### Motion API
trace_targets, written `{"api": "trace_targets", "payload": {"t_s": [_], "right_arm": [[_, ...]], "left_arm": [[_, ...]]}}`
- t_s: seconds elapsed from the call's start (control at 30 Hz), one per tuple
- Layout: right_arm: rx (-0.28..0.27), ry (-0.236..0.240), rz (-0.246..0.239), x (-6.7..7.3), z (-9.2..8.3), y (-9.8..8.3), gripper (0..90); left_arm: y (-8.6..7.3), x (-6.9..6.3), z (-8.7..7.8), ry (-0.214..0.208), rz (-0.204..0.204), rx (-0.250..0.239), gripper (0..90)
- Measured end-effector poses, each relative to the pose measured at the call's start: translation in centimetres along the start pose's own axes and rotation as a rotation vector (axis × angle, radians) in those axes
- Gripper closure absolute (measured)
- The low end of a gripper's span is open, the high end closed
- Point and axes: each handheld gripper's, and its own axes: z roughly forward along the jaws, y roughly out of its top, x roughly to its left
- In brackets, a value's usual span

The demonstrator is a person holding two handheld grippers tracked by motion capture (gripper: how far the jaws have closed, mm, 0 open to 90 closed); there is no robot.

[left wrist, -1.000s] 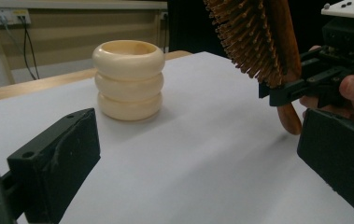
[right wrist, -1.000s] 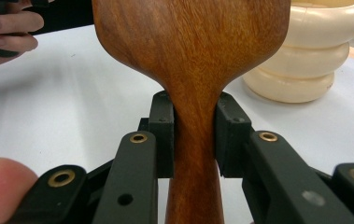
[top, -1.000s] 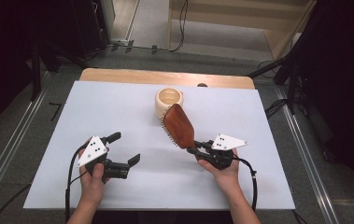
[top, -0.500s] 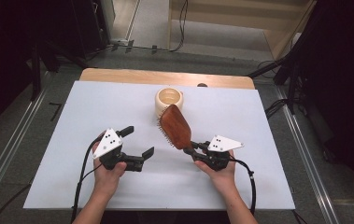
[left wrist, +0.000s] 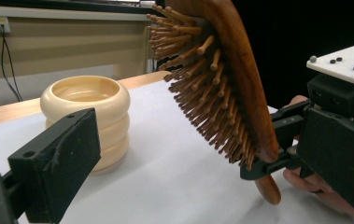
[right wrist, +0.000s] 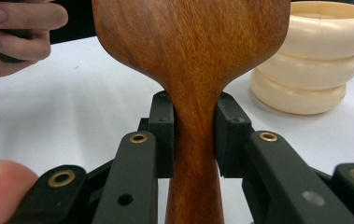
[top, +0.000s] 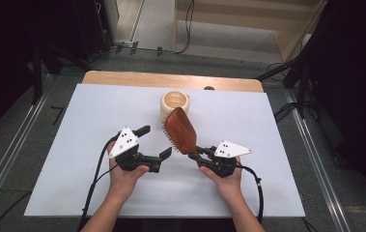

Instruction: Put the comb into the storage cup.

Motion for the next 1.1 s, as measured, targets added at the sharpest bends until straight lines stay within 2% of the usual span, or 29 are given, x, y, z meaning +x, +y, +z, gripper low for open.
{"api": "trace_targets", "payload": {"t_s": [0.27, 0.5, 0.7, 0.87, 1.0, 1.1], "right_arm": [[-0.005, -0.001, 0.0, 0.4, 0.3, 0.1, 70.1], [-0.016, 0.002, -0.011, 0.8, 0.4, 0.3, 70.1], [-0.024, 0.012, -0.027, 1.2, 0.6, 0.4, 70.1], [-0.021, -0.019, -0.061, 2.0, 0.9, 0.7, 70.1], [-0.03, -0.031, -0.066, 2.5, 1.1, 0.9, 70.1], [-0.03, -0.048, -0.06, 2.7, 1.1, 0.9, 70.1]], "left_arm": [[0.7, -1.0, 1.2, 0.012, -0.009, 0.003, 3.7], [0.8, -1.2, 2.4, 0.033, -0.047, 0.017, 8.2], [1.1, -1.7, 3.3, 0.049, -0.061, 0.028, 14.9], [1.1, -1.7, 3.8, 0.039, -0.097, 0.033, 22.1], [1.2, -1.5, 3.7, 0.044, -0.115, 0.021, 30.2], [1.3, -1.1, 3.7, 0.02, -0.133, 0.031, 34.0]]}}
